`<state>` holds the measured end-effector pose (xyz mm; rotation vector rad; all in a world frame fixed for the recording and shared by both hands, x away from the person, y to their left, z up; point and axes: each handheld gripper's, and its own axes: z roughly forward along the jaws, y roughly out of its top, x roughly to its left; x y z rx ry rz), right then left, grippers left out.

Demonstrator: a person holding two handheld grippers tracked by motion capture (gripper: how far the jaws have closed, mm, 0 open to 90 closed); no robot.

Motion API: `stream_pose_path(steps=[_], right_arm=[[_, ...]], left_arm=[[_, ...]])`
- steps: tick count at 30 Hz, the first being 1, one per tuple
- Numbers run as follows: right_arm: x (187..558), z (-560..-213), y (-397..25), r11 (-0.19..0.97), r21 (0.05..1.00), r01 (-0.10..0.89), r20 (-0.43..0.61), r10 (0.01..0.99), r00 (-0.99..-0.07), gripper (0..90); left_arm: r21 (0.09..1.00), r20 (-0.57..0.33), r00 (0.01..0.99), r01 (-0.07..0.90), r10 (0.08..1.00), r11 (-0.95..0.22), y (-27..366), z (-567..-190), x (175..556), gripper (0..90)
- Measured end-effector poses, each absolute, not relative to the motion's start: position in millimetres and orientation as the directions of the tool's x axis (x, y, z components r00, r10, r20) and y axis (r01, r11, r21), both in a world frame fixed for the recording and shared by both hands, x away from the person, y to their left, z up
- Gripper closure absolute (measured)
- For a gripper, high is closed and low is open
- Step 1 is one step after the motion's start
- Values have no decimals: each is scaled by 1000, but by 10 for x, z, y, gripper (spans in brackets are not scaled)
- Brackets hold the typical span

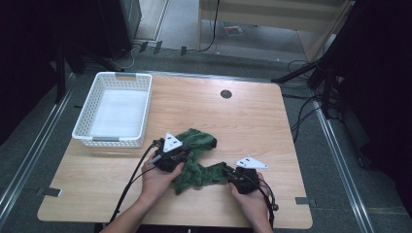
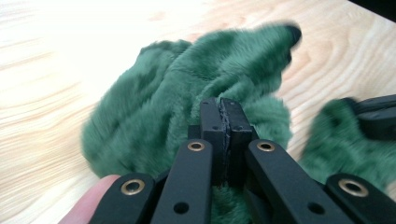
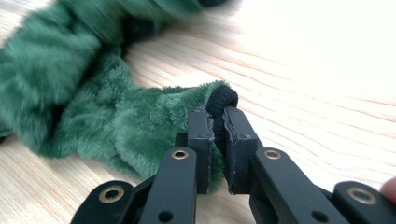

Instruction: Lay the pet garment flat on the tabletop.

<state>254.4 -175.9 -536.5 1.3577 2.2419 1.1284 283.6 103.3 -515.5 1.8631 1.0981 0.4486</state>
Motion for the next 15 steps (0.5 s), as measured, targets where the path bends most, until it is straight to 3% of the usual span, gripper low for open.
stream_pose_path(steps=[6, 10, 13, 15], right_arm=[[2495, -5306, -1933, 199, 764, 614, 134, 882, -451, 839], [2400, -5301, -2005, 193, 759, 622, 140, 884, -445, 838], [2295, -5309, -2023, 204, 753, 625, 141, 878, -457, 833], [2241, -5303, -2030, 196, 750, 632, 170, 866, -470, 789]], left_arm=[[880, -171, 523, 463, 835, -110, 1469, -5117, 2597, 900], [821, -221, 542, 552, 811, -145, 1568, -5288, 2416, 900], [762, -317, 517, 638, 795, -111, 1632, -5450, 2337, 896], [732, -364, 494, 676, 790, -86, 1663, -5491, 2341, 810]])
